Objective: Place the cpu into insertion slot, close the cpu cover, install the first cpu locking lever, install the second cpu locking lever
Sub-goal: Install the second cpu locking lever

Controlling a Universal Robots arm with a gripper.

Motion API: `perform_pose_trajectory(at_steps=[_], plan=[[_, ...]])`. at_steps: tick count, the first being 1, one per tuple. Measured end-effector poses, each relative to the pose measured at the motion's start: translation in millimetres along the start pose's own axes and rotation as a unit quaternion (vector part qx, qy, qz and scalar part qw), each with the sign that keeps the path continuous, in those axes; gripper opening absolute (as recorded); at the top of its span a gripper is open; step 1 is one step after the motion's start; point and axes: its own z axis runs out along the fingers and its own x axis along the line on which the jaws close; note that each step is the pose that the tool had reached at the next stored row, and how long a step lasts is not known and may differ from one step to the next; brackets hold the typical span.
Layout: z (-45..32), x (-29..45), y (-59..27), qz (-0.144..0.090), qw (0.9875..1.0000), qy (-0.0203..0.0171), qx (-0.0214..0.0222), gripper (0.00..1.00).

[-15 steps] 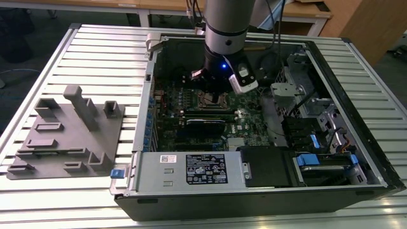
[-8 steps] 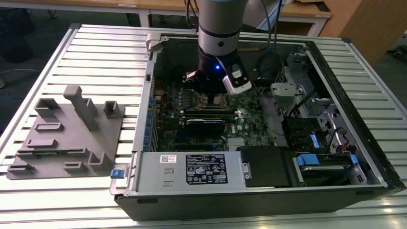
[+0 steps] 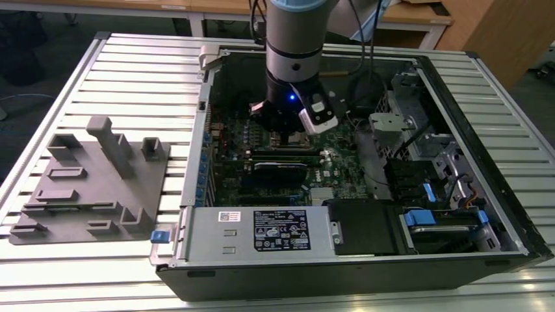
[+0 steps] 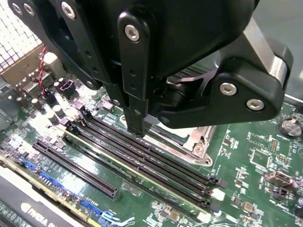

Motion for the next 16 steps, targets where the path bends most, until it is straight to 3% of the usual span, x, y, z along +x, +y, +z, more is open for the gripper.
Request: perform_pose_trajectory(at_steps=[16], plan=[[1.4,3.5,-0.2,0.000,1.0000,0.0000,0.0000,0.11]])
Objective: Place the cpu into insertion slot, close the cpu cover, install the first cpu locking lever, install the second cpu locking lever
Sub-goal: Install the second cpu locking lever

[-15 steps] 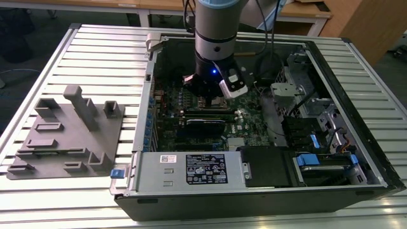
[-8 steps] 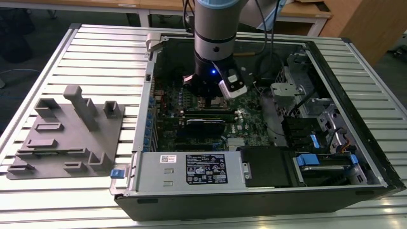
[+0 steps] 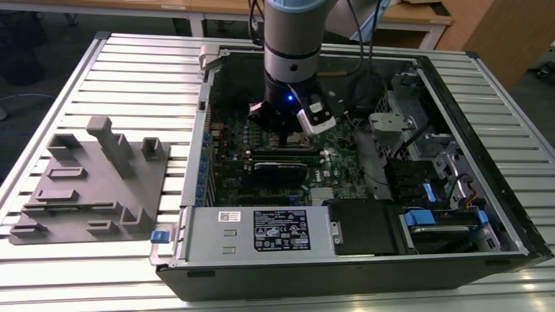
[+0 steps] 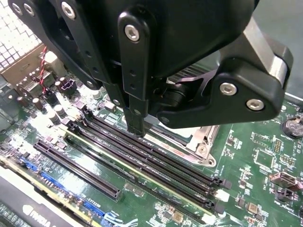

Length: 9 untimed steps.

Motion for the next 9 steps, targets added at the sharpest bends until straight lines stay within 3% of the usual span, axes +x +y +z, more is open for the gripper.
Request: perform_pose_trajectory(at_steps=[9], plan=[[11.7,4.9,-1.1,0.000,1.0000,0.0000,0.0000,0.11]])
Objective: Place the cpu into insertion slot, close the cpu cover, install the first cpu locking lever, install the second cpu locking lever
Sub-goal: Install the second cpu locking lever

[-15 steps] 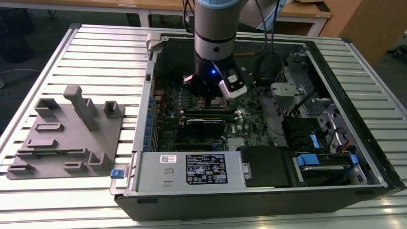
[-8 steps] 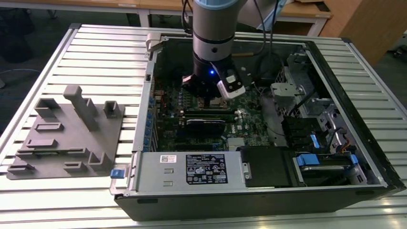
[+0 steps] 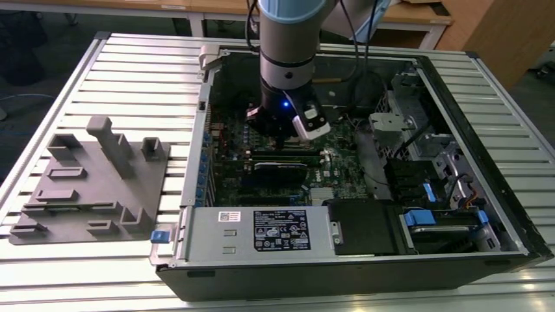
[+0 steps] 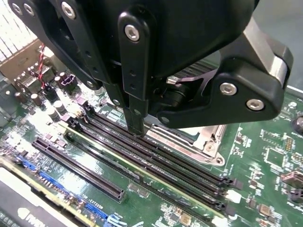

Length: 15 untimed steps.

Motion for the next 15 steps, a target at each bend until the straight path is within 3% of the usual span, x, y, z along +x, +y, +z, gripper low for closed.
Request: perform_pose_trajectory(at_steps=[15], plan=[[6.6,10.7,-1.0,0.000,1.0000,0.0001,-0.0001,0.11]])
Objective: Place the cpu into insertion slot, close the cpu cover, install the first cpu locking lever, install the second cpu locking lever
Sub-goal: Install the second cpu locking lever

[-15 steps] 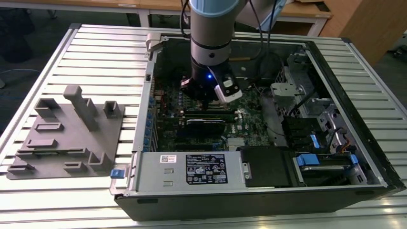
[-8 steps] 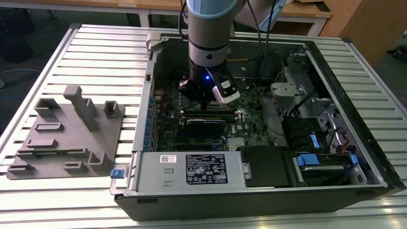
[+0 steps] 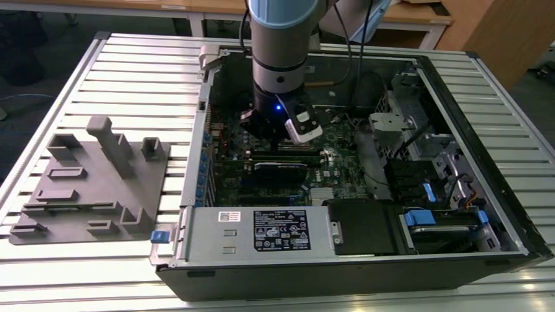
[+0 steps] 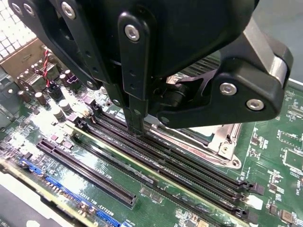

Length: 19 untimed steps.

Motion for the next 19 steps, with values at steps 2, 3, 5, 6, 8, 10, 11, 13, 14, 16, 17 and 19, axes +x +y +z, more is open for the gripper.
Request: perform_pose_trajectory(at_steps=[2,3,5,6,8,10,11,13,14,16,17,19], plan=[[0.0,0.0,0.0,0.000,1.0000,0.0000,0.0000,0.11],[0.1,0.0,0.0,0.000,1.0000,0.0000,0.0000,0.11],[0.4,0.2,0.0,0.000,1.0000,0.0000,-0.0006,0.11],[0.6,0.6,0.0,0.000,1.0000,0.0002,-0.0013,0.11],[0.8,1.1,0.0,0.000,1.0000,0.0012,-0.0024,0.11],[1.8,1.4,-0.1,0.000,1.0000,0.0022,-0.0029,0.11],[2.4,1.5,-0.2,0.000,1.0000,0.0031,-0.0033,0.11],[3.5,1.5,-0.3,0.001,1.0000,0.0053,-0.0045,0.11],[3.9,1.5,-0.4,0.001,1.0000,0.0066,-0.0055,0.11],[4.2,1.5,-0.3,0.001,0.9999,0.0107,-0.0095,0.11],[4.4,1.5,-0.3,0.001,0.9999,0.0127,-0.0117,0.11],[4.8,1.5,-0.4,0.002,0.9997,0.0165,-0.0156,0.11]])
